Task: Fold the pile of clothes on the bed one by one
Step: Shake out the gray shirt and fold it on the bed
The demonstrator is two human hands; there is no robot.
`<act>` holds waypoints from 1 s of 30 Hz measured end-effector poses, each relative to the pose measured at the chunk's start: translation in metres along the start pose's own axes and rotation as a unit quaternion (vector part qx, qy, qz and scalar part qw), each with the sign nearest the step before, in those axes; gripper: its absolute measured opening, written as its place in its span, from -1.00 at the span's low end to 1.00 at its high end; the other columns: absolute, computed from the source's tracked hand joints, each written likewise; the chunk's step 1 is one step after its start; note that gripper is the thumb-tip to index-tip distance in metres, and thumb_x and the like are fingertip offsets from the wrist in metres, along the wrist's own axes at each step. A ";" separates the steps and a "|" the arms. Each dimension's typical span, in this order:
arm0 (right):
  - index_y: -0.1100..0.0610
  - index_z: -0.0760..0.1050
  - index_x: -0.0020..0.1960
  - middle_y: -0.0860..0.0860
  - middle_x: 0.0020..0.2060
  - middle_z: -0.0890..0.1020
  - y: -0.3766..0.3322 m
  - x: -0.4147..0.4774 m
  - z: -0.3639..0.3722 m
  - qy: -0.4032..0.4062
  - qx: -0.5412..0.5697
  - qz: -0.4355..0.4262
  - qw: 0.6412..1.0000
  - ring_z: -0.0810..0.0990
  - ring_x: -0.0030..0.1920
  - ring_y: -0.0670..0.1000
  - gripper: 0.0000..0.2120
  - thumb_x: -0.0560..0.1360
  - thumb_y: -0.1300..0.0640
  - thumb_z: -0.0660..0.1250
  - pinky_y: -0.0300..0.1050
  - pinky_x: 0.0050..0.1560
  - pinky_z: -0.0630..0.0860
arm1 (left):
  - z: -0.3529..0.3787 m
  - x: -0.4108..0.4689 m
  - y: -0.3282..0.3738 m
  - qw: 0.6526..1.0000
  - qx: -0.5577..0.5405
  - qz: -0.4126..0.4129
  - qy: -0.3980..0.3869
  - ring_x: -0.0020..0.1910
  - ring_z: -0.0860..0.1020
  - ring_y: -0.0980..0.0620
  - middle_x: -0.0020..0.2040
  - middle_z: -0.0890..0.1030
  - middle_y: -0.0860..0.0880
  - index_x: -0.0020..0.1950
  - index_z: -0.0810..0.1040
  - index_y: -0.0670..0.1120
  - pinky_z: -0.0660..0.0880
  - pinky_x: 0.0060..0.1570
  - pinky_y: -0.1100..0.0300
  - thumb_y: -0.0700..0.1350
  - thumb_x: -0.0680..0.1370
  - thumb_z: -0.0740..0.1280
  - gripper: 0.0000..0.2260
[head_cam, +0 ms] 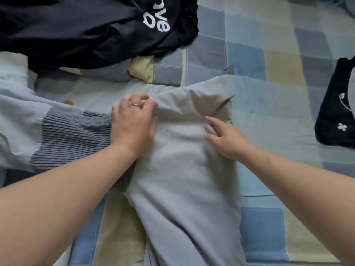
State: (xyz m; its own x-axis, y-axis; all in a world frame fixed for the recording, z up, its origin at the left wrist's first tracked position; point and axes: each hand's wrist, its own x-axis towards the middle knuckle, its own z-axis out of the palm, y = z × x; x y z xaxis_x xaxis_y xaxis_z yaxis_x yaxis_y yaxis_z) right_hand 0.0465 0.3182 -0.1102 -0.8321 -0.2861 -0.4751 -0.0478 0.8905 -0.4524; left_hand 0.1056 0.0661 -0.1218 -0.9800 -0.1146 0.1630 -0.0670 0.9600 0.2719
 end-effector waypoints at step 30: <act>0.06 0.05 0.64 0.07 0.63 0.01 0.067 0.106 0.003 0.093 -0.210 -0.188 0.955 -0.02 0.62 0.14 -0.34 0.60 -0.19 -0.04 0.15 0.58 -0.10 | 0.138 0.022 0.091 0.995 0.069 -0.021 -0.068 0.60 0.16 -0.04 0.63 0.19 0.01 0.62 0.23 0.00 0.06 0.54 -0.17 0.11 0.60 0.06 -0.42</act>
State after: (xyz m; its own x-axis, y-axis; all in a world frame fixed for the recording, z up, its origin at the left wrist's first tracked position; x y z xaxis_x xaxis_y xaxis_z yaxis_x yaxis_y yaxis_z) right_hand -0.0434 0.3465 -0.1927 -0.7947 -0.5803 -0.1780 -0.5475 0.8120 -0.2024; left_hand 0.0522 0.1859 -0.2241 -0.9915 -0.1285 0.0222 -0.1241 0.9821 0.1417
